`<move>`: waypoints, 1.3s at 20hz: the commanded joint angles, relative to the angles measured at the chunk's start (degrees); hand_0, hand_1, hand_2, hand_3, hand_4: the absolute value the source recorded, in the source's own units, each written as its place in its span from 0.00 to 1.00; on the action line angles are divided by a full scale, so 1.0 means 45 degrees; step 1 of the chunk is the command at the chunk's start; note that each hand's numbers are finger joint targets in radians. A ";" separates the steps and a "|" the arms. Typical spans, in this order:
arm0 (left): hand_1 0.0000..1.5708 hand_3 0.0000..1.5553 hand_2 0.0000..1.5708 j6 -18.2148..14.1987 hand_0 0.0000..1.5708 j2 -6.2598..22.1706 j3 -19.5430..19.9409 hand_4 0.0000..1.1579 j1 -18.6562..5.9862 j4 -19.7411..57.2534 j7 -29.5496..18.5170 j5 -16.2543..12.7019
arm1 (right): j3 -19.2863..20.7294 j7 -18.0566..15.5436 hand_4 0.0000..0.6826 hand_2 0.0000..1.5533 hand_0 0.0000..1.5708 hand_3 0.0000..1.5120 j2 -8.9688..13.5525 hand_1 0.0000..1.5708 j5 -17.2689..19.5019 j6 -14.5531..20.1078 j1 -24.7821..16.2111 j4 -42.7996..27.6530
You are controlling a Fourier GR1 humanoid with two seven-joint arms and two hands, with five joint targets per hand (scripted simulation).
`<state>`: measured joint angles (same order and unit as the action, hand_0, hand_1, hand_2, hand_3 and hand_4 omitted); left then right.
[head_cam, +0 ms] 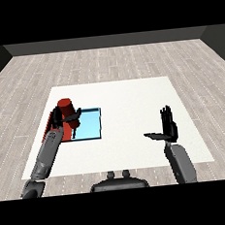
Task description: Pick the red can and put it in the red box
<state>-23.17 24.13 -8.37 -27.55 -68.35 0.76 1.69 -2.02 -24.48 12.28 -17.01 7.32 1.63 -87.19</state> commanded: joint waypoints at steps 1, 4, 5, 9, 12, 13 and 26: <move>1.00 0.92 0.98 0.0688 1.00 0.0851 0.1229 0.94 -0.0652 0.2918 -0.0262 -0.0267 | -0.0025 0.0127 0.00 0.00 0.00 0.00 -0.0143 0.00 0.0245 0.0202 0.0219 0.0561; 1.00 0.95 1.00 0.0100 1.00 0.0482 0.1574 0.95 -0.0025 0.4608 -0.1479 -0.0015 | 0.0288 -0.0173 0.00 0.00 0.00 0.00 0.0207 0.00 0.0093 -0.0378 0.0497 0.0861; 1.00 0.96 1.00 0.0068 1.00 0.0281 0.1610 0.94 -0.0996 0.6072 -0.1371 0.0175 | 0.0118 -0.0331 0.00 0.00 0.00 0.00 -0.0056 0.00 0.0363 -0.0045 0.0588 0.0828; 1.00 0.96 1.00 0.0377 1.00 0.0193 0.2290 0.92 -0.1317 0.8973 -0.3173 0.0114 | 0.0430 -0.0797 0.00 0.00 0.00 0.00 0.0249 0.00 0.0208 -0.0670 0.0719 0.1063; 0.89 0.92 0.91 -0.0452 0.89 0.0353 0.2058 0.90 -0.1985 1.0615 -0.1972 0.0862 | -0.0394 -0.1374 0.00 0.00 0.00 0.00 -0.0616 0.00 0.1077 0.0094 0.0418 0.1053; 0.90 0.89 0.90 -0.0569 0.90 0.0402 0.2200 0.87 -0.2293 1.1193 -0.2013 0.0891 | 0.0305 -0.1536 0.00 0.00 0.00 0.00 0.0073 0.00 0.0653 -0.0382 0.0164 0.0848; 0.00 0.00 0.00 0.0979 0.00 0.0402 0.1622 0.56 -0.3504 1.4299 -0.1364 0.1964 | 0.0104 -0.1326 0.00 0.00 0.00 0.00 -0.0094 0.00 0.0570 -0.0566 0.0172 -0.0104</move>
<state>-21.08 26.45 1.36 -42.01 -7.29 -6.57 7.65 -1.76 -30.32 11.51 -13.62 6.19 2.70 -87.12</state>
